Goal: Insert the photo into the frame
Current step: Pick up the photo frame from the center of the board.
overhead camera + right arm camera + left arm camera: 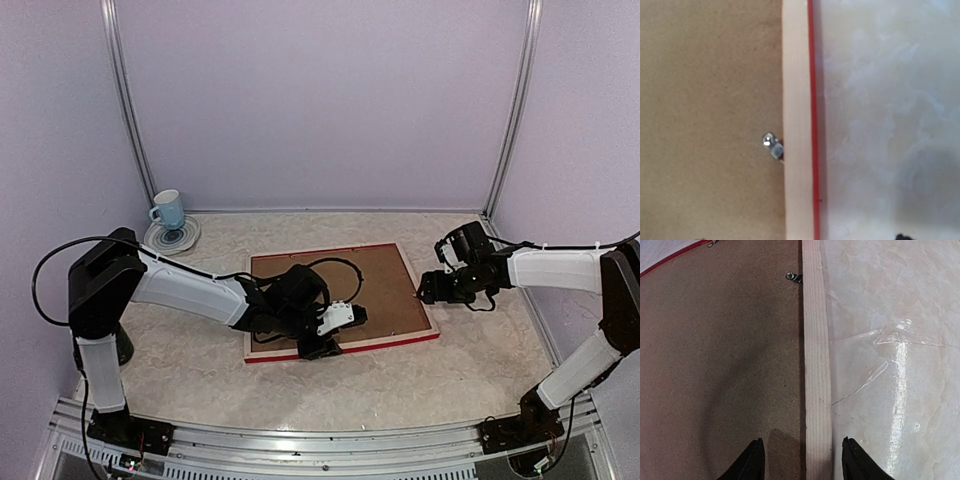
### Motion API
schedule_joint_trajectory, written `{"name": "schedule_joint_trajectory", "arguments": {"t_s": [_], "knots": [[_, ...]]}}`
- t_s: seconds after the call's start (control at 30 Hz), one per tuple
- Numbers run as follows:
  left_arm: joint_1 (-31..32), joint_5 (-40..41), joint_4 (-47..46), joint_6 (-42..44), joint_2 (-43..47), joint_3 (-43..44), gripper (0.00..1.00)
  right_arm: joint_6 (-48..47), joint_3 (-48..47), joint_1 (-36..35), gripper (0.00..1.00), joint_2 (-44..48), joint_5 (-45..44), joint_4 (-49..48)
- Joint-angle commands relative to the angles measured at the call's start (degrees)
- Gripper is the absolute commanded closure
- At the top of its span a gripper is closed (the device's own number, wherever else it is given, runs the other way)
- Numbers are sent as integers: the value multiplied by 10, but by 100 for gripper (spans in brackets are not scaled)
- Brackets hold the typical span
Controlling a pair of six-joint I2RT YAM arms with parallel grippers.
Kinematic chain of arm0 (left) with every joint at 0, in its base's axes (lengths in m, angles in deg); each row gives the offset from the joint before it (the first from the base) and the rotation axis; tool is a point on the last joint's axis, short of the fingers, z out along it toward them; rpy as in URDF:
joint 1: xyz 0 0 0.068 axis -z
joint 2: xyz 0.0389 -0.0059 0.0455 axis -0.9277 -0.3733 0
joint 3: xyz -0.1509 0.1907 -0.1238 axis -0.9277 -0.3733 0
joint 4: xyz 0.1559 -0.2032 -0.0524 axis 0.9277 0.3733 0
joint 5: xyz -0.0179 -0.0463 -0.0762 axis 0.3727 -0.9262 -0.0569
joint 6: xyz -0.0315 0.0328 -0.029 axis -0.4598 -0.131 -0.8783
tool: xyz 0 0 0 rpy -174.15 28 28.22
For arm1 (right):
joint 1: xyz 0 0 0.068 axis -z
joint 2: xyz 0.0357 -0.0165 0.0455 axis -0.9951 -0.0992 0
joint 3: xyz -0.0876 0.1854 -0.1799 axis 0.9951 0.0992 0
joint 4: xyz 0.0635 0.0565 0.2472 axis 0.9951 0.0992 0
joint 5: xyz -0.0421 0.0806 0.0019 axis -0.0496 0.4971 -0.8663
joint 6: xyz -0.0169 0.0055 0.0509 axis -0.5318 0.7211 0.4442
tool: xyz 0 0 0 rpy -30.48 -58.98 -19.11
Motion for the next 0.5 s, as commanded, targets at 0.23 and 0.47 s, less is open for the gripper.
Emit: {"name": "schedule_joint_trajectory", "arguments": {"t_s": [0.23,0.47], "knots": [[3,9,-15,0,-26,14,57,5,6,7,19,9,1,-8],[3,18,-17,-3,-31,14,61,6,7,8,19,10,1,-8]]}}
